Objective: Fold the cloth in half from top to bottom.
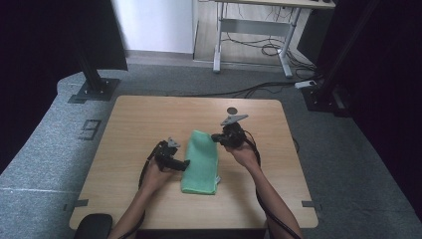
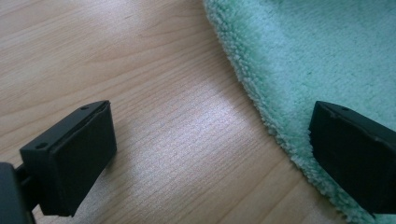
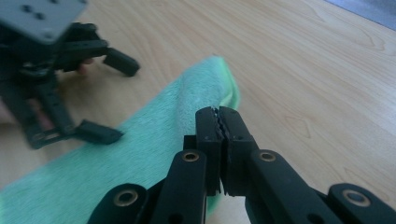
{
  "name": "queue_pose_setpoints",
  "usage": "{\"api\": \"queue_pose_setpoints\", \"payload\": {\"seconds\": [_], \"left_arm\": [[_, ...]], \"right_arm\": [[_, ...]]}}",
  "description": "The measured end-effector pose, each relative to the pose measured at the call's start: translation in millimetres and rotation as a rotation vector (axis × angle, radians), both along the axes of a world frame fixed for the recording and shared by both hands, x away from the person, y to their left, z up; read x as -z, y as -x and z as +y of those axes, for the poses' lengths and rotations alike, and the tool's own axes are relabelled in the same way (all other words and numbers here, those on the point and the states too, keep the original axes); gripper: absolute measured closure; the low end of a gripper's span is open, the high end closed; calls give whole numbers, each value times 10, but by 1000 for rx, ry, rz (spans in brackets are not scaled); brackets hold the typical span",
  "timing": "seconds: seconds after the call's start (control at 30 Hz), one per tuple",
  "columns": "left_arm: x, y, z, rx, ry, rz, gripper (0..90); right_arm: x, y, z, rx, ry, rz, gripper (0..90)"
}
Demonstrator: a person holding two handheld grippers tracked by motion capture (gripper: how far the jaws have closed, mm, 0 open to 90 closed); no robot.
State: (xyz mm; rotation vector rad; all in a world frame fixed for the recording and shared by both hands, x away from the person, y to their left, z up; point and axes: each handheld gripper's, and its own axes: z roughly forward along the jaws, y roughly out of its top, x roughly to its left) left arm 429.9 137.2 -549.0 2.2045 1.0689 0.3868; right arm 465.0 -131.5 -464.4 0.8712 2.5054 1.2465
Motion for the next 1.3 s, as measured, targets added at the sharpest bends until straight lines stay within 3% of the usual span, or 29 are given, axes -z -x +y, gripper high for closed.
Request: {"api": "queue_pose_setpoints", "payload": {"seconds": [0.17,0.47,0.63,0.77,0.93,1.0,1.07,1.2,1.3], "left_arm": [[0,0,0,1,0,0,13],[-1,0,0,0,0,0,13],[0,1,-1,-2,0,1,13],[0,0,0,-1,-1,-1,13],[0,0,0,-1,-1,-1,13],[0,1,-1,-2,0,0,13],[0,1,-1,-2,0,0,13],[1,1,-1,-2,1,-1,13],[1,1,-1,-3,1,-1,13]], "right_arm": [[-42,194,-12,-32,4,-11,871],[-8,316,-15,-42,21,-24,871],[105,102,-6,15,48,-14,869],[285,-155,54,64,72,27,866],[498,-416,89,123,117,46,835],[523,-452,86,130,125,41,820],[552,-510,65,155,128,38,767],[600,-600,32,181,100,60,544],[661,-646,47,185,124,65,437]]}}
